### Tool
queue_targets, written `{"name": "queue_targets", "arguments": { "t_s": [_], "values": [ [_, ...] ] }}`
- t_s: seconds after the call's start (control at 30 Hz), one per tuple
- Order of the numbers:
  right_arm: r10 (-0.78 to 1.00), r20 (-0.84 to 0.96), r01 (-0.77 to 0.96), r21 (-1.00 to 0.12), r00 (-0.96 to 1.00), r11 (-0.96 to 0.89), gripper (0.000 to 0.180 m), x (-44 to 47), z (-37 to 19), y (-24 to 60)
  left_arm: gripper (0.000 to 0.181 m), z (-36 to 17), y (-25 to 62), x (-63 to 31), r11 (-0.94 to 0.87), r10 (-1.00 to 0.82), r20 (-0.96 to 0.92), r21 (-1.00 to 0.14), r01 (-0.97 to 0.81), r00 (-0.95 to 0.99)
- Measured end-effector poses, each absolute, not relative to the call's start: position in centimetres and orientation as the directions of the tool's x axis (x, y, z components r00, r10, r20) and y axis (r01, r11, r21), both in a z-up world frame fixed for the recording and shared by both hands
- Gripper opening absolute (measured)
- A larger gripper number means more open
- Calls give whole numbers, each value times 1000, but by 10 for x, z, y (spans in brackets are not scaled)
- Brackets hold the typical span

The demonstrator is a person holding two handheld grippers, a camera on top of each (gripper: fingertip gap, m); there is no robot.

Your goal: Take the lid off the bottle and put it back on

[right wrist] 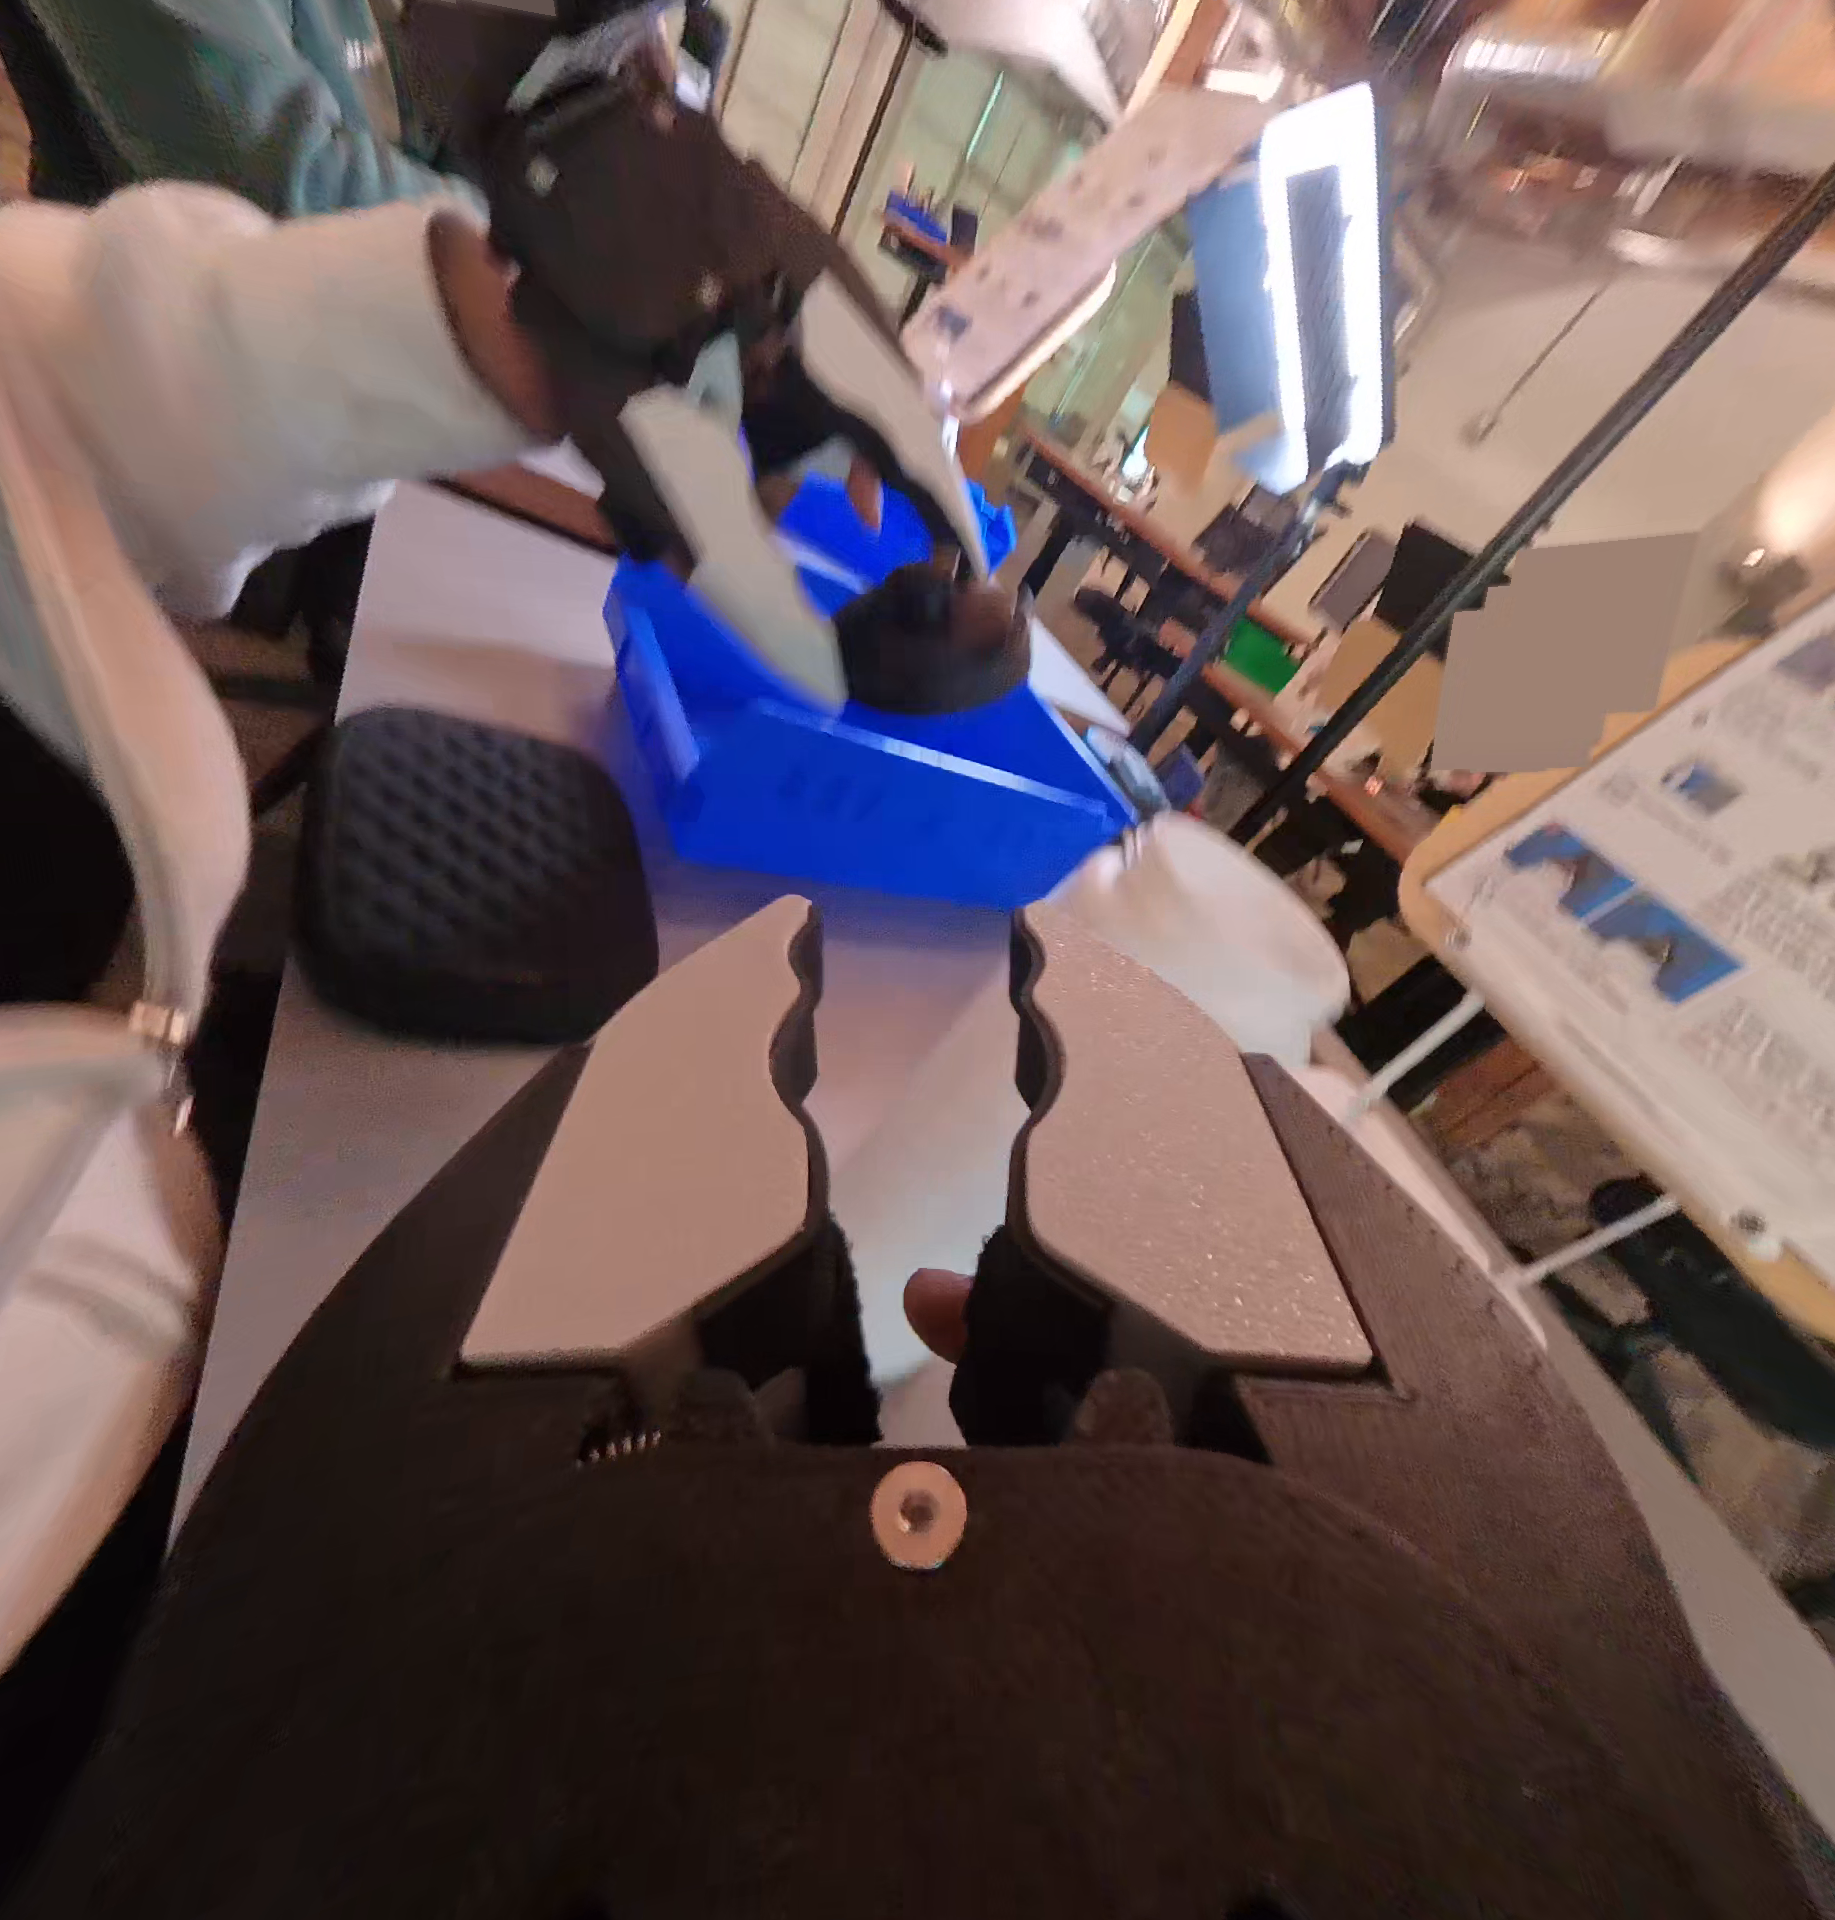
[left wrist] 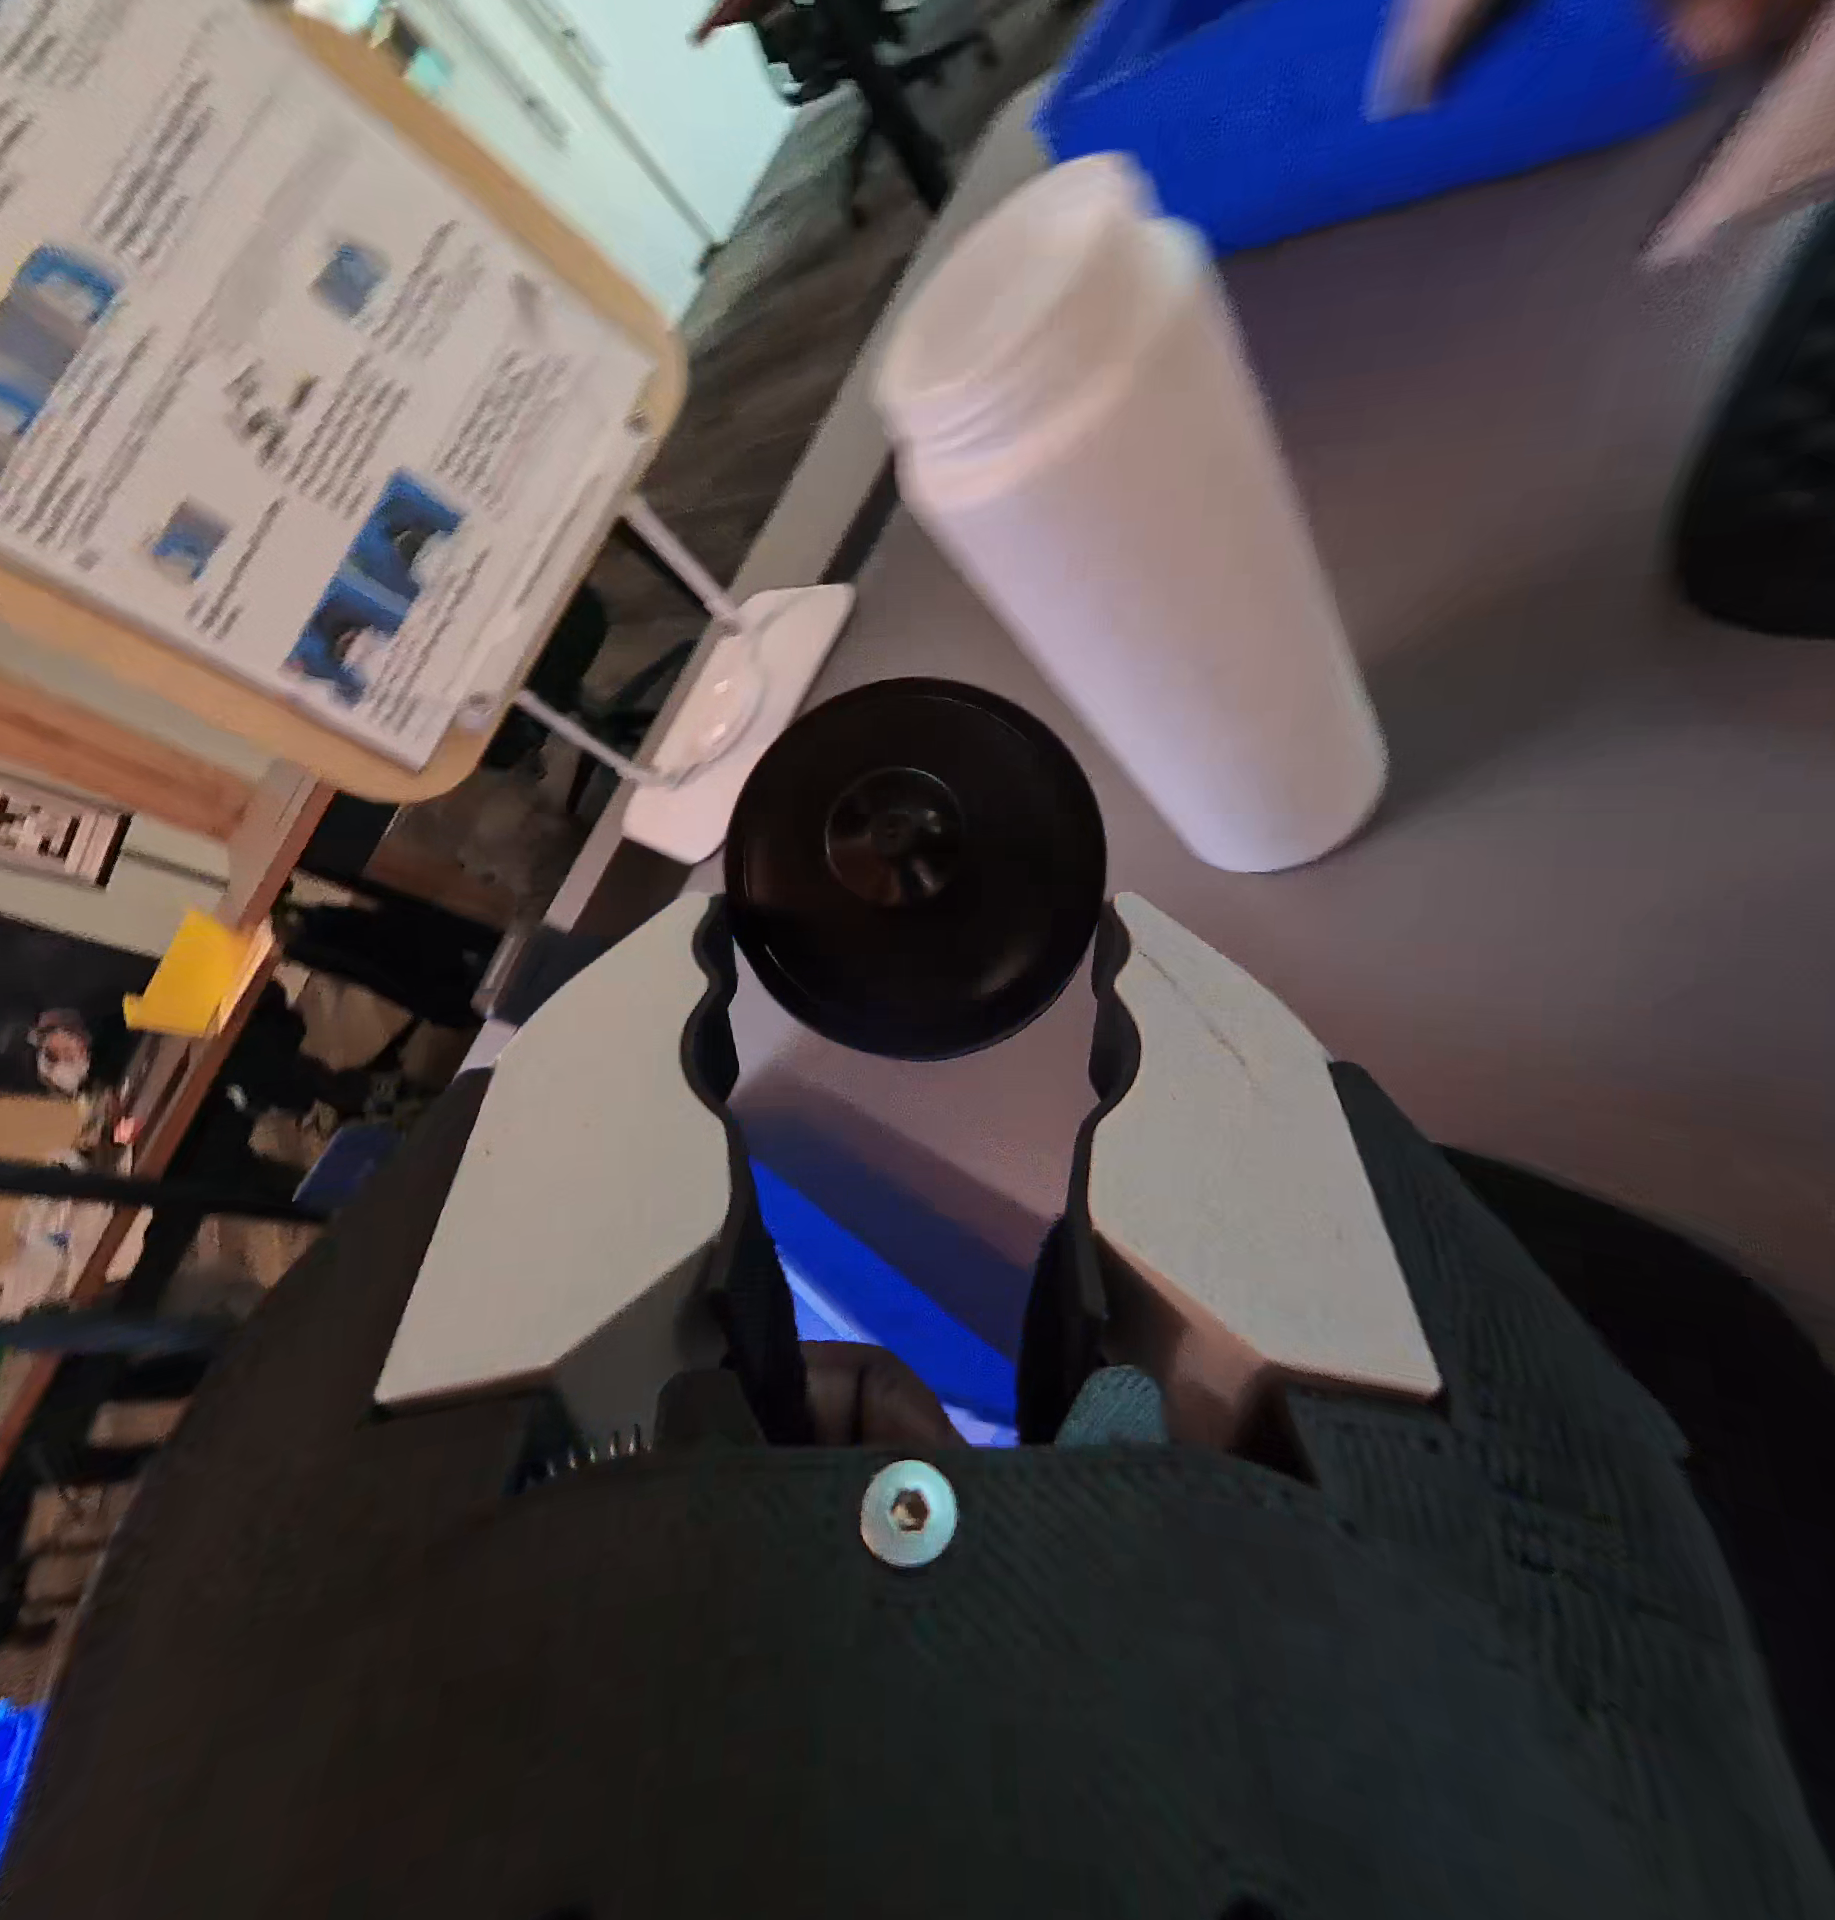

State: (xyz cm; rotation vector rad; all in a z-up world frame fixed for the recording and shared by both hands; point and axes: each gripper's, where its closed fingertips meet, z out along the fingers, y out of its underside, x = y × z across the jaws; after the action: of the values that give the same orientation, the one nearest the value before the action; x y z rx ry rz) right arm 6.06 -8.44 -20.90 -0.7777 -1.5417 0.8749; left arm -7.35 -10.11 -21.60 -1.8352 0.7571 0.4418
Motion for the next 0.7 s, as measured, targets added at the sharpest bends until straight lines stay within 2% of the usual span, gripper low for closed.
{"name": "queue_targets", "arguments": {
  "t_s": [0.07,0.2,0.37,0.4,0.43,0.53,0.57,0.7],
  "values": [
    [842,521,-23,-852,-140,524,41,41,-196,-102,67,-224,-105,-46,-222,-347,-645,-649,-728,681],
    [790,579,35,-802,-203,597,40,12,-199,-117,67,-236,-107,-17,-192,-432,-661,-597,-779,613],
    [727,623,100,-736,-289,670,39,0,-217,-122,67,-241,-108,-2,-160,-511,-621,-610,-776,594],
    [718,628,112,-724,-299,680,35,-1,-221,-122,67,-242,-108,1,-155,-528,-615,-609,-778,586],
    [710,629,101,-722,-318,684,23,-1,-223,-125,67,-244,-108,3,-151,-542,-611,-605,-782,577],
    [706,630,108,-717,-323,689,22,5,-225,-123,67,-243,-107,10,-120,-559,-591,-637,-762,582],
    [718,615,107,-731,-325,674,22,10,-222,-121,73,-238,-104,13,-89,-544,-582,-676,-731,604],
    [807,518,51,-832,-282,552,22,34,-182,-95,118,-208,-79,9,5,-429,-442,-873,-488,787]
  ]
}}
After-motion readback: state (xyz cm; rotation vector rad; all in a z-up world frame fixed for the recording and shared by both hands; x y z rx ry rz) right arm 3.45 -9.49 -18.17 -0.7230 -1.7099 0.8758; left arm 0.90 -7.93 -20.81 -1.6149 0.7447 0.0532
